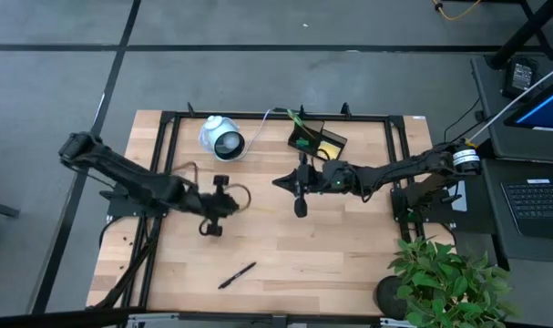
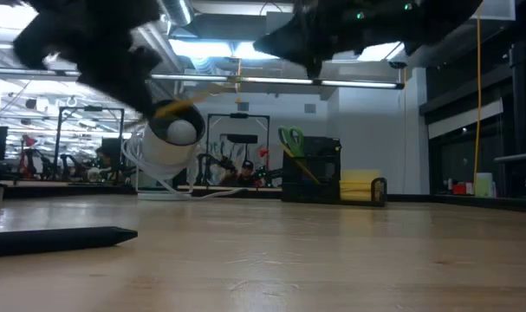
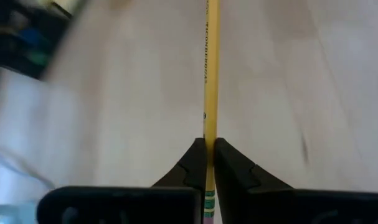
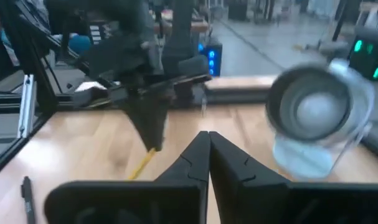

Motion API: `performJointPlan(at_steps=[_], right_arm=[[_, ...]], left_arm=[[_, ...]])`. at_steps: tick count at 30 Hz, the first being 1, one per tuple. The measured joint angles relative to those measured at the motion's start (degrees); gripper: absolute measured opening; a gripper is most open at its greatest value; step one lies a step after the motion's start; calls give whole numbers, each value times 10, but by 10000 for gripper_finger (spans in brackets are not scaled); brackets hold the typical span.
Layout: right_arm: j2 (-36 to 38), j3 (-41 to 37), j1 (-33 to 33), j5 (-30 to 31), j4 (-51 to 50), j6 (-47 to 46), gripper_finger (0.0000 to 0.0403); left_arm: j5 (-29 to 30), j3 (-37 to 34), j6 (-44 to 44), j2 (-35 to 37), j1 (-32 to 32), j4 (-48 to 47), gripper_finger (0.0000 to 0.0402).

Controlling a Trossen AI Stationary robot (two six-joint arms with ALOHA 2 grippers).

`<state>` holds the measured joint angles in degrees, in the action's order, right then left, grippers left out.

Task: Pick and place office supplies into organizer
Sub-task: Put the yellow pencil into the desk organizer

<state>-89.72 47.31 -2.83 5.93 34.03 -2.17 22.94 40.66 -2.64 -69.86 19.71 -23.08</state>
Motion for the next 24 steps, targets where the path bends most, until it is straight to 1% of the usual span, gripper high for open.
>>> performJointPlan(at_steps=[4, 8, 10, 13, 17, 22, 24], right_arm=[[37, 0, 0, 0, -2, 51, 11], [63, 0, 0, 0, -9, 68, 11], [66, 0, 0, 0, -20, 69, 12], [66, 0, 0, 0, -29, 68, 19], [66, 0, 0, 0, -30, 71, 50], [66, 0, 4, 0, -17, 71, 108], [65, 0, 7, 0, -6, 68, 129]], left_arm=[[1, 0, 42, 65, -46, 11, 11], [-1, -15, 88, 115, -90, 69, 11], [-14, -29, 113, 133, -115, 103, 11], [-50, -44, 138, 153, -153, 140, 11], [-104, -68, 159, 167, -203, 199, 11], [-200, -86, 164, 163, -253, 274, 11], [-224, -98, 163, 157, -266, 306, 11]])
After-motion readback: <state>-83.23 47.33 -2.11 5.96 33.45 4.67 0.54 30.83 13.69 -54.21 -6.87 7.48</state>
